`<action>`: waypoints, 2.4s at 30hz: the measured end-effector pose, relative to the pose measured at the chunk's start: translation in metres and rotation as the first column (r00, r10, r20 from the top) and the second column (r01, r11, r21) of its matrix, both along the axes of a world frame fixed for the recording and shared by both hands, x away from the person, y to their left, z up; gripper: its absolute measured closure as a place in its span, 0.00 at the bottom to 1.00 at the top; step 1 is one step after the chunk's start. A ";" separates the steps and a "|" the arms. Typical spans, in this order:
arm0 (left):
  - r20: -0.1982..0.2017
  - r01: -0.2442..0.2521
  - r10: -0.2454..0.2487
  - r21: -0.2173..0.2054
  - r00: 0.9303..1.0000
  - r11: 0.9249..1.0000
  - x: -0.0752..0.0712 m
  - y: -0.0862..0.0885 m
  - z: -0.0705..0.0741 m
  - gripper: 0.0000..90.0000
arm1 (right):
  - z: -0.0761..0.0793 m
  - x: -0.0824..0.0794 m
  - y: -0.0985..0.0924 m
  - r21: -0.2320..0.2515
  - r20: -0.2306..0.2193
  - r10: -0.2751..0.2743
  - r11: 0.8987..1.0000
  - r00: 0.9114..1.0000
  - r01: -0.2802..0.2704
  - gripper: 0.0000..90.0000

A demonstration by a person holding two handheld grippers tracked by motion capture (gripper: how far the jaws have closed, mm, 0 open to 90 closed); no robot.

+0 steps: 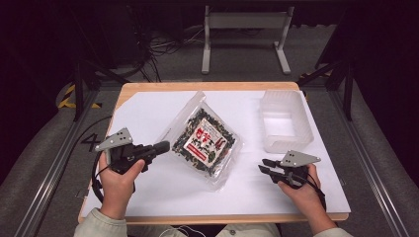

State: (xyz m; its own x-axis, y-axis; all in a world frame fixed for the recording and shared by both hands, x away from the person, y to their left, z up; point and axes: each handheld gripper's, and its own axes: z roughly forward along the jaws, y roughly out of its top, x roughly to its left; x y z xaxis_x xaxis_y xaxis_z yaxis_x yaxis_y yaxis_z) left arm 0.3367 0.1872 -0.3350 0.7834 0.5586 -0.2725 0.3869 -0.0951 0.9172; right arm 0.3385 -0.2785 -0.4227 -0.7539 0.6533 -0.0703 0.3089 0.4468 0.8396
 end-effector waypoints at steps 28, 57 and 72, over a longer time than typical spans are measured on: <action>0.144 0.017 -0.038 0.145 0.989 0.989 -0.014 -0.003 0.047 0.99 | 0.023 0.006 0.018 0.194 0.092 0.080 0.976 0.993 -0.097 0.51; 0.188 0.023 -0.060 0.193 0.980 0.981 -0.021 -0.012 0.057 0.99 | 0.120 0.054 0.071 0.191 0.158 0.211 0.952 0.965 -0.239 0.25; 0.194 0.066 -0.106 0.205 0.975 0.977 -0.026 -0.022 0.059 0.99 | 0.128 0.064 0.095 0.240 0.171 0.279 0.919 0.945 -0.314 0.18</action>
State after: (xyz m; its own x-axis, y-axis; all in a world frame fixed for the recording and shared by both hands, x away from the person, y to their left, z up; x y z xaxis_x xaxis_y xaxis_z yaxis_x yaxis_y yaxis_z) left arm 0.3107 0.1654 -0.2764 0.8583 0.5132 0.0052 0.1770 -0.3055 0.9356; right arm 0.4029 -0.1839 -0.2948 -0.9113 0.4098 -0.0392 0.0761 0.2613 0.9622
